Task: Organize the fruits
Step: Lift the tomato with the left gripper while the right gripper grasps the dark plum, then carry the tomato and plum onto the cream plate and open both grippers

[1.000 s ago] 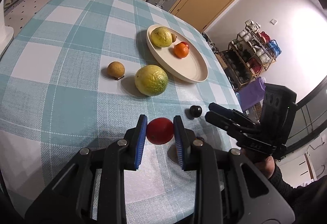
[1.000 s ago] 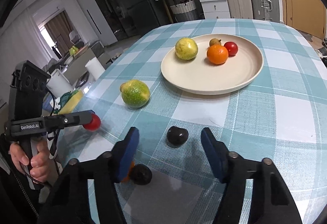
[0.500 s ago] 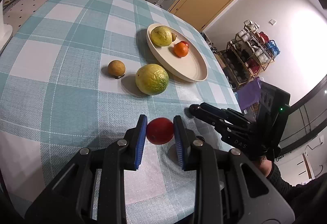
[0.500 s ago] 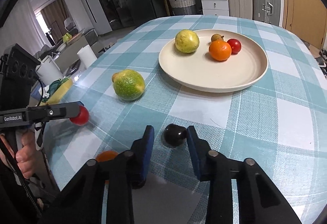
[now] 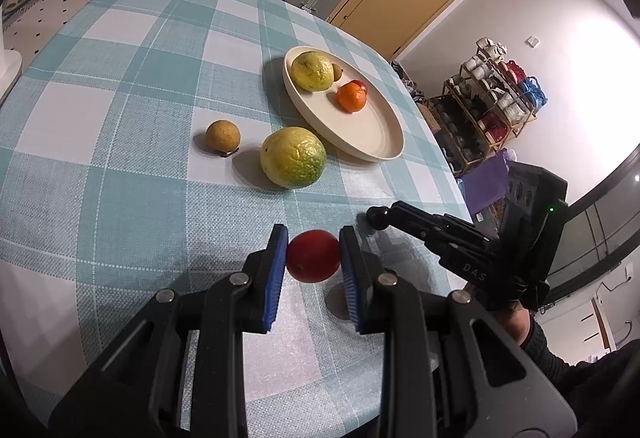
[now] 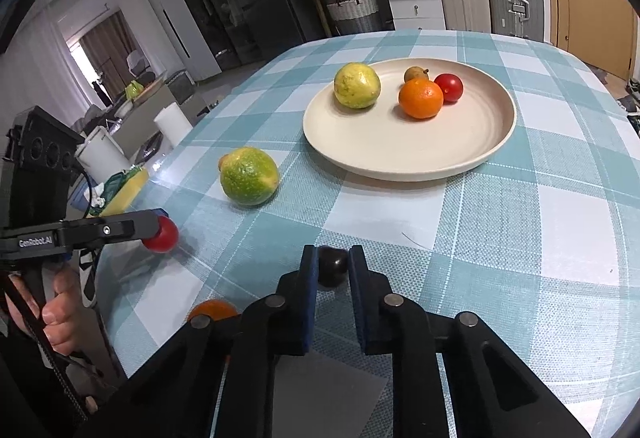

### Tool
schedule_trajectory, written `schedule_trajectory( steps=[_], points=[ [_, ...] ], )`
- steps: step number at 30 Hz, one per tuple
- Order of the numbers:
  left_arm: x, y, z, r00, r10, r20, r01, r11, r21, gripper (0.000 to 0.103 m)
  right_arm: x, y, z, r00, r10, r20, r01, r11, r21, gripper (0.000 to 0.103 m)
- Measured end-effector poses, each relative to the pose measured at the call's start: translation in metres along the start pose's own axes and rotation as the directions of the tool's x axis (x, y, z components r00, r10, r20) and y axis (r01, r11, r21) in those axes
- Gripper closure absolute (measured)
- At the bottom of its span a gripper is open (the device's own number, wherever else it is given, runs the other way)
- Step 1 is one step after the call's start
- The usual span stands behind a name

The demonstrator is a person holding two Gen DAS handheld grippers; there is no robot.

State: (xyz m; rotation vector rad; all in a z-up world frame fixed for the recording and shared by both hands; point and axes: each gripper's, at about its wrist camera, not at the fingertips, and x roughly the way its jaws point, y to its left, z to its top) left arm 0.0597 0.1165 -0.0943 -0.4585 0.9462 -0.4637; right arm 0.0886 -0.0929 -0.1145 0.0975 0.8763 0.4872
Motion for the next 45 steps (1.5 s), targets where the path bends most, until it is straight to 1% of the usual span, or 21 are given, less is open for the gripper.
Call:
schedule_trajectory(
  steps=[6,8,12,13,15,16,17,18,23,25,26,31,33,35,39,42,45],
  points=[
    [0.004,-0.003,0.004,1.000,0.002,-0.003,-0.002,1.000,0.006,0.079,0.000,-0.003,-0.002,1.000,0.015,-0.003,-0.015,1.000,0.008,0.087],
    [0.006,-0.004,0.004,1.000,0.001,-0.005,-0.001,1.000,0.007,0.079,0.000,-0.001,-0.002,1.000,-0.006,-0.011,0.006,1.000,-0.008,0.087],
    [0.008,-0.007,0.005,1.000,-0.002,-0.012,0.002,1.000,0.009,0.079,0.001,0.002,-0.001,1.000,-0.013,-0.020,0.013,0.999,-0.034,0.086],
    [0.009,-0.007,0.005,1.000,-0.002,-0.012,0.002,1.000,0.010,0.079,0.001,0.003,-0.001,1.000,-0.015,-0.021,0.015,0.999,-0.034,0.085],
    [0.009,-0.008,0.005,1.000,-0.002,-0.014,0.002,1.000,0.012,0.079,0.003,0.001,0.000,0.999,-0.024,-0.028,0.024,0.999,-0.031,0.079],
    [0.009,-0.008,0.005,1.000,-0.002,-0.014,0.002,1.000,0.012,0.079,0.004,0.001,0.000,0.999,-0.032,-0.033,0.031,0.999,-0.029,0.077],
    [0.010,-0.008,0.005,1.000,-0.002,-0.015,0.002,1.000,0.012,0.079,0.006,0.000,0.000,0.999,-0.037,-0.039,0.036,0.999,-0.027,0.073],
    [0.010,-0.008,0.005,1.000,-0.001,-0.016,0.001,1.000,0.013,0.079,0.007,-0.001,-0.001,0.998,-0.040,-0.045,0.039,0.999,-0.026,0.072],
    [0.010,-0.007,0.005,1.000,-0.004,-0.017,0.004,1.000,0.010,0.079,0.010,-0.004,0.000,0.997,-0.055,-0.053,0.054,0.998,-0.021,0.072],
    [0.010,-0.008,0.005,1.000,-0.005,-0.017,0.005,1.000,0.014,0.079,0.012,-0.005,0.000,0.997,-0.048,-0.055,0.047,0.999,-0.016,0.075],
    [0.010,-0.009,0.006,1.000,-0.007,-0.018,0.007,1.000,0.017,0.079,0.011,-0.005,0.000,0.998,-0.044,-0.049,0.044,0.999,-0.016,0.078],
    [0.009,-0.016,0.012,1.000,-0.018,-0.016,0.018,0.999,0.037,0.079,0.006,-0.005,0.003,1.000,-0.011,-0.023,0.011,1.000,-0.011,0.079],
    [0.011,-0.019,0.017,0.999,-0.039,-0.024,0.040,0.998,0.041,0.079,0.000,-0.006,0.007,1.000,0.008,0.002,-0.008,1.000,-0.006,0.079],
    [0.014,-0.024,0.024,0.999,-0.047,-0.025,0.049,0.998,0.045,0.079,-0.006,-0.007,0.011,0.999,0.033,0.026,-0.033,0.999,0.000,0.079],
    [0.020,-0.039,0.041,0.998,-0.066,-0.023,0.068,0.995,0.079,0.079,-0.018,-0.009,0.022,0.996,0.056,0.067,-0.056,0.998,0.002,0.079],
    [0.027,-0.050,0.054,0.996,-0.082,-0.026,0.084,0.992,0.094,0.079,-0.025,-0.014,0.031,0.993,0.070,0.096,-0.072,0.997,0.014,0.079],
    [0.038,-0.060,0.073,0.996,-0.087,-0.030,0.089,0.990,0.107,0.079,-0.028,-0.018,0.039,0.991,0.067,0.113,-0.069,0.997,0.017,0.079]
  ],
)
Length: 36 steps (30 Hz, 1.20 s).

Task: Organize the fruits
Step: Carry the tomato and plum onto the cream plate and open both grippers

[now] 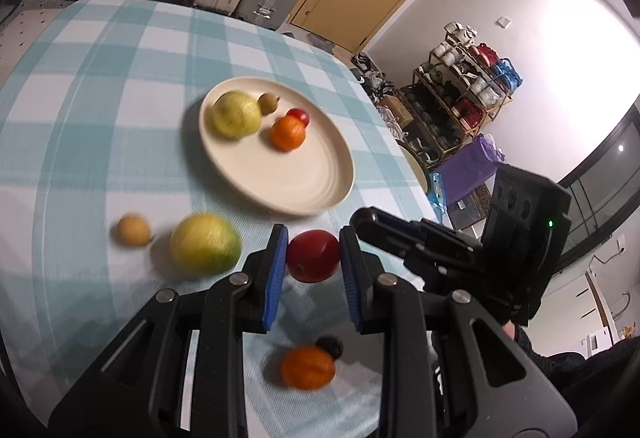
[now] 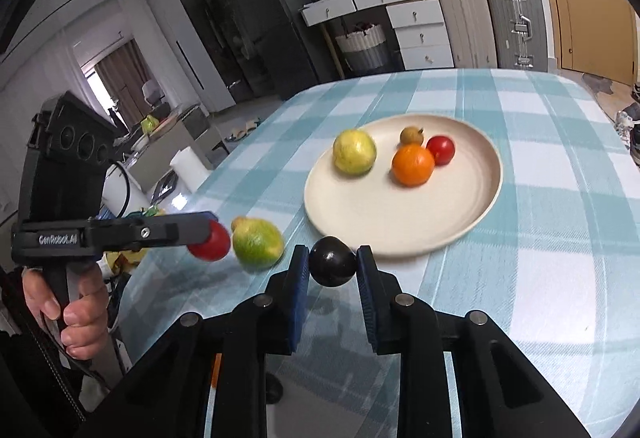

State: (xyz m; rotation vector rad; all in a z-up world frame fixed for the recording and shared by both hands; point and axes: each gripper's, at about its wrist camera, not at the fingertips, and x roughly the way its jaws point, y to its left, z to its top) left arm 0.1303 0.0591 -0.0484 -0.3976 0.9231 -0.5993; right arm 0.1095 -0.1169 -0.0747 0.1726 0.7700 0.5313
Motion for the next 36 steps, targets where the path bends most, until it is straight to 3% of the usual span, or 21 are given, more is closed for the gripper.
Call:
schedule_trajectory(
  steps=[12,22,29,36],
  points=[
    [0.063,0.010,0.080,1.000,0.025,-0.002,-0.025,0.999,-0.029,0.079,0.017,-0.040,0.037,1.000,-0.003,0.011,0.003,0.999,0.047,0.079],
    [0.105,0.013,0.141,0.993,0.115,0.017,-0.115,0.993,0.002,0.079,0.046,-0.074,0.063,0.999,-0.040,-0.009,0.040,0.995,0.087,0.079],
    [0.143,0.031,0.157,0.989,0.139,-0.043,-0.141,0.989,-0.037,0.079,0.061,-0.097,0.071,0.999,-0.036,-0.005,0.036,0.987,0.156,0.079],
    [0.165,0.034,0.159,0.985,0.155,-0.073,-0.157,0.988,-0.016,0.079,0.072,-0.109,0.075,0.999,-0.053,-0.009,0.054,0.982,0.179,0.079]
  ],
)
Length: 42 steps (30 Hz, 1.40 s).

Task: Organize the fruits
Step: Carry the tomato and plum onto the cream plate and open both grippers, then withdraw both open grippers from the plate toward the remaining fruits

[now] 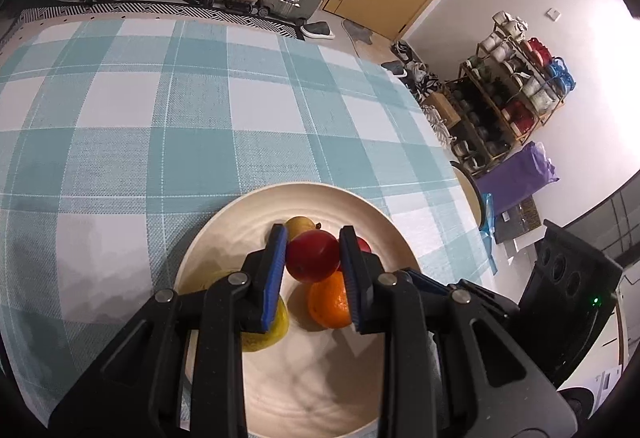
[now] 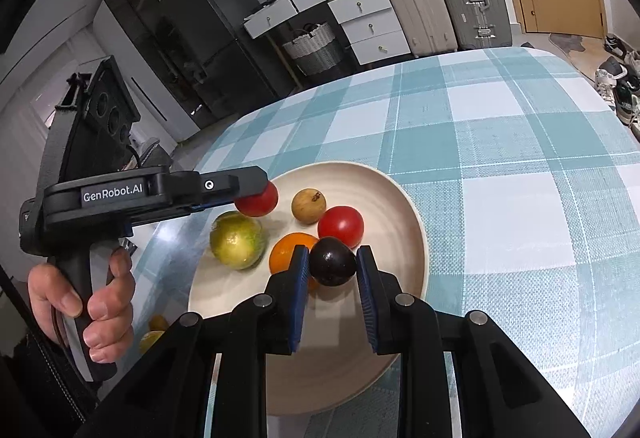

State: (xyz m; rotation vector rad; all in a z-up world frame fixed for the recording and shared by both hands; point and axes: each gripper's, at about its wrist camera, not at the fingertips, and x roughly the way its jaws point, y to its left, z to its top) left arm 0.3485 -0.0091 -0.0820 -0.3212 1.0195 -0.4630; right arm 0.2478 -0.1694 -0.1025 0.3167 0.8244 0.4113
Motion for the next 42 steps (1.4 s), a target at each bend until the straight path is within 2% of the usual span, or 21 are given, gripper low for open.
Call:
schedule_trajectory(
  steps=[4,7,9,10,15,17,19,24,26,28,30,32,36,42],
  points=[
    [0.005,0.001,0.000,1.000,-0.005,-0.021,0.005,1.000,-0.013,0.079,0.005,-0.002,0.001,1.000,-0.004,-0.008,0.004,1.000,0.008,0.078],
    [0.002,0.000,-0.002,1.000,-0.004,-0.026,0.003,1.000,-0.012,0.078,0.005,-0.004,0.000,1.000,0.004,-0.007,-0.004,1.000,0.019,0.072],
    [-0.001,-0.001,-0.003,1.000,-0.015,-0.022,0.015,1.000,-0.011,0.070,-0.002,-0.006,-0.001,0.999,0.027,0.023,-0.028,0.999,0.036,0.054],
    [-0.004,-0.002,-0.003,1.000,-0.015,-0.016,0.015,1.000,-0.011,0.064,-0.006,-0.005,-0.001,0.999,0.040,0.037,-0.041,0.999,0.036,0.050],
    [-0.020,-0.008,-0.005,1.000,-0.010,0.013,0.010,1.000,-0.002,0.062,-0.026,0.002,0.001,0.996,0.024,0.088,-0.025,1.000,0.004,0.048],
    [-0.028,-0.013,-0.008,1.000,0.004,0.029,-0.004,1.000,0.015,0.049,-0.034,0.002,0.001,0.995,0.016,0.101,-0.017,1.000,0.007,0.045],
    [-0.039,-0.018,-0.012,0.999,0.003,0.052,-0.005,1.000,0.021,0.043,-0.042,0.003,0.000,0.993,0.005,0.118,-0.005,1.000,0.005,0.039],
    [-0.063,-0.035,-0.026,0.996,0.023,0.085,-0.027,0.998,0.049,0.040,-0.066,0.010,-0.005,0.986,-0.031,0.163,0.032,0.999,-0.005,0.037],
    [-0.076,-0.047,-0.034,0.991,0.062,0.121,-0.072,0.994,0.080,0.033,-0.074,0.015,-0.008,0.984,-0.032,0.175,0.035,0.999,-0.012,0.036],
    [-0.090,-0.057,-0.042,0.984,0.078,0.160,-0.095,0.990,0.104,0.029,-0.083,0.020,-0.010,0.981,-0.036,0.189,0.042,0.999,-0.023,0.028],
    [-0.103,-0.063,-0.049,0.979,0.076,0.189,-0.098,0.989,0.108,0.028,-0.094,0.026,-0.014,0.975,-0.049,0.215,0.057,0.998,-0.031,0.009],
    [-0.117,-0.067,-0.056,0.972,0.087,0.219,-0.112,0.988,0.106,0.023,-0.105,0.032,-0.017,0.967,-0.069,0.244,0.079,0.996,-0.031,0.003],
    [-0.141,-0.074,-0.072,0.955,0.119,0.270,-0.150,0.984,0.100,0.019,-0.123,0.042,-0.024,0.959,-0.080,0.270,0.097,0.994,-0.048,0.001],
    [-0.176,-0.078,-0.099,0.940,0.131,0.315,-0.167,0.982,0.089,0.015,-0.144,0.052,-0.037,0.951,-0.087,0.296,0.104,0.994,-0.041,0.000]
  ],
)
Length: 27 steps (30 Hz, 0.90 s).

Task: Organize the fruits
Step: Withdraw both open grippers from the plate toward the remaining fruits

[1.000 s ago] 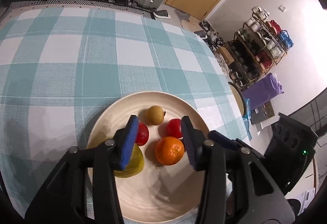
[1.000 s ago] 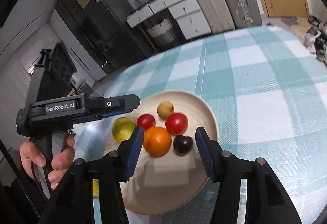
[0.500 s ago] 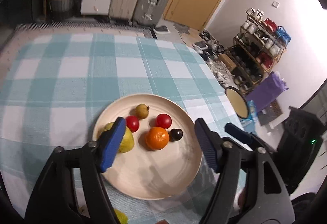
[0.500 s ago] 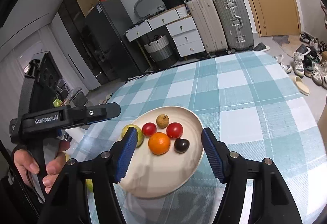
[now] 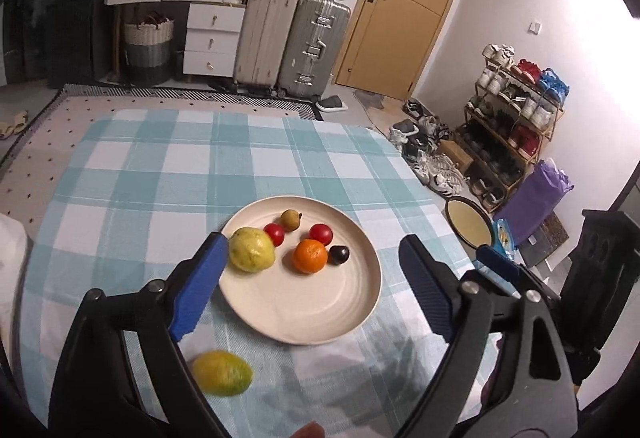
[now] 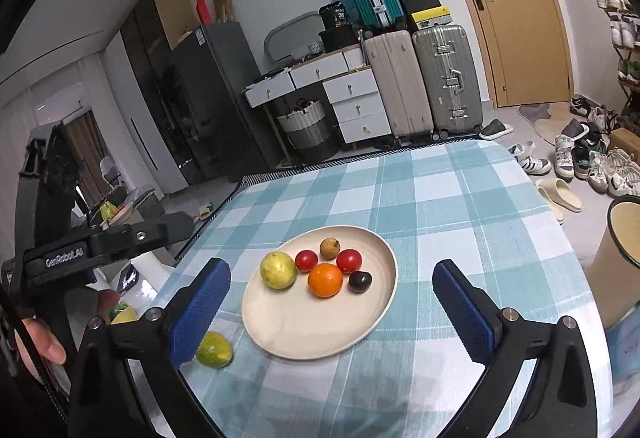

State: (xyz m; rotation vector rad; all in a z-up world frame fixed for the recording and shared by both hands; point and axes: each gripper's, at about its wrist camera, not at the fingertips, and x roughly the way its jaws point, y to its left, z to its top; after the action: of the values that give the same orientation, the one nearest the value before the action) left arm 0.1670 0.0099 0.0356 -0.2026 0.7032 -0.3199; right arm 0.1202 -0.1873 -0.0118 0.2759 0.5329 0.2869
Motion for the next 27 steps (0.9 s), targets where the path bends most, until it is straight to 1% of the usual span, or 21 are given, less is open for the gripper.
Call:
schedule_trajectory(
  steps=[2,3,5,8,14,19,23,27],
  points=[
    [-0.013,0.000,-0.007,1.000,0.017,0.020,-0.017,1.000,0.003,0.003,-0.007,0.004,-0.003,1.000,-0.006,-0.003,0.006,1.000,-0.007,0.000],
    [-0.019,0.000,-0.010,0.999,0.027,0.031,-0.027,1.000,0.003,0.001,-0.009,0.006,-0.005,1.000,-0.008,-0.005,0.008,1.000,-0.013,0.000],
    [-0.034,0.000,-0.017,0.997,0.047,0.058,-0.048,0.999,0.008,0.001,-0.014,0.010,-0.008,1.000,-0.009,-0.005,0.008,1.000,-0.026,0.000],
    [-0.049,0.001,-0.027,0.996,0.059,0.069,-0.059,0.998,0.010,0.001,-0.024,0.016,-0.013,1.000,0.000,0.007,0.000,0.999,-0.041,0.000],
    [-0.069,0.007,-0.047,0.993,0.101,0.068,-0.102,0.995,0.007,0.001,-0.041,0.025,-0.023,1.000,0.006,0.027,-0.005,0.999,-0.050,0.000],
    [-0.076,0.011,-0.070,0.993,0.116,0.034,-0.116,0.993,0.001,0.001,-0.049,0.028,-0.031,1.000,-0.006,0.010,0.007,0.999,-0.053,0.000],
    [-0.076,0.014,-0.092,0.995,0.101,0.004,-0.101,0.995,-0.001,0.001,-0.054,0.030,-0.039,1.000,-0.003,0.002,0.003,0.998,-0.056,0.000],
    [-0.072,0.015,-0.116,0.994,0.100,-0.036,-0.100,0.995,0.018,0.001,-0.053,0.032,-0.049,1.000,-0.006,-0.023,0.004,0.998,-0.070,0.000]
  ],
)
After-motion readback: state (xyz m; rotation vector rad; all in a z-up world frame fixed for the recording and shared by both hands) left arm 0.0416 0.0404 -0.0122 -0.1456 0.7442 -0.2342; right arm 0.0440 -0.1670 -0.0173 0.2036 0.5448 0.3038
